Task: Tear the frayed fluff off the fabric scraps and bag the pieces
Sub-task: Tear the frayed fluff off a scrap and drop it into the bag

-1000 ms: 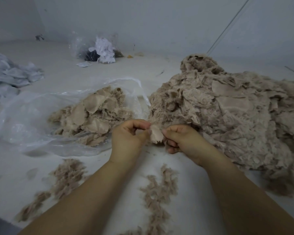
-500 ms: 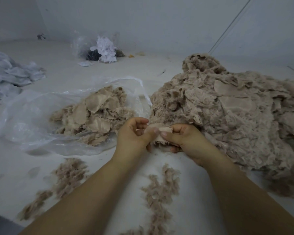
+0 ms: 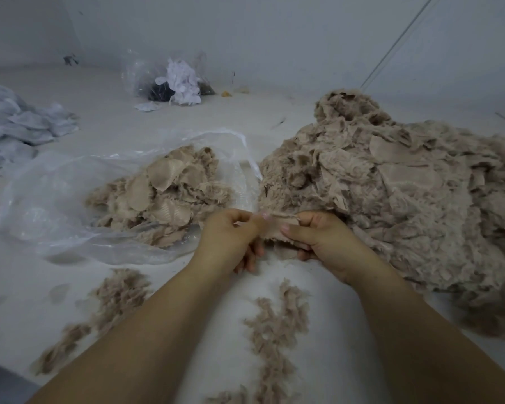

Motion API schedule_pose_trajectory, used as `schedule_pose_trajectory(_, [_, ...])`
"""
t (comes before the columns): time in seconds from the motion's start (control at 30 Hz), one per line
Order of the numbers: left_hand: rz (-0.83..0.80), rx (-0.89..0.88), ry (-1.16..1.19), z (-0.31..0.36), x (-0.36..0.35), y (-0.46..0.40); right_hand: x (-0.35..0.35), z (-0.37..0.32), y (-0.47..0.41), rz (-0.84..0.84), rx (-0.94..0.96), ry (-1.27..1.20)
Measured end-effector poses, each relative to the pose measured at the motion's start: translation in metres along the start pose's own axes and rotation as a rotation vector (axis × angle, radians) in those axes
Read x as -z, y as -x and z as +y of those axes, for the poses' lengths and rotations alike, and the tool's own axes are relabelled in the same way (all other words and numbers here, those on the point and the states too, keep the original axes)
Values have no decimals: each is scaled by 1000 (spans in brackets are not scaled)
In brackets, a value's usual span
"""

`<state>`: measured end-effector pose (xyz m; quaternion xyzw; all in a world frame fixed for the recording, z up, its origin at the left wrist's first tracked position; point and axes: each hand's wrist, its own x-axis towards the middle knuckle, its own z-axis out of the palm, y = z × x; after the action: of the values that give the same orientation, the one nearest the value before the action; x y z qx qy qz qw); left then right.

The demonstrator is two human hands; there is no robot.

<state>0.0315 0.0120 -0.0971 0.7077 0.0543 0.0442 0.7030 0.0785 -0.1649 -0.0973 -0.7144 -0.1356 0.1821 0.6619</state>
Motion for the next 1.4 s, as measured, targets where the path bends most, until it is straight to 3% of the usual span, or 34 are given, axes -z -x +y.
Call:
schedule_pose_trajectory(0.1, [-99,-1,-88,1,-1,3,-1,0,1,-7,13,-1])
schedule_pose_trajectory(0.27, [90,5,194,1,4,1,0,0,0,14,-19,-8])
schedule_pose_trajectory(0.43, [186,-25,291,-2,6,-1,-1,-2,0,5,-22,-21])
schedule_pose_trajectory(0.63, [-48,-4,20,-3,2,0,-2,-3,2,-5,-22,-22])
schedule_pose_trajectory(0.8, [-77,2,-33,1,6,0,-3,-5,3,-1,-40,-57])
schedule_pose_trajectory(0.97, [-352,117,-181,9,13,2,-6,-6,3,30,-51,-87])
schedule_pose_trajectory(1.17, [153,-110,628,20,20,-20,-4,-7,3,46,-40,-56])
schedule_pose_trajectory(1.23, [209,-37,527,13,18,-22,-4,-7,2,45,-42,-57])
schedule_pose_trajectory(1.4, [98,-25,-271,-10,-3,-18,-3,-6,2,44,-37,-66])
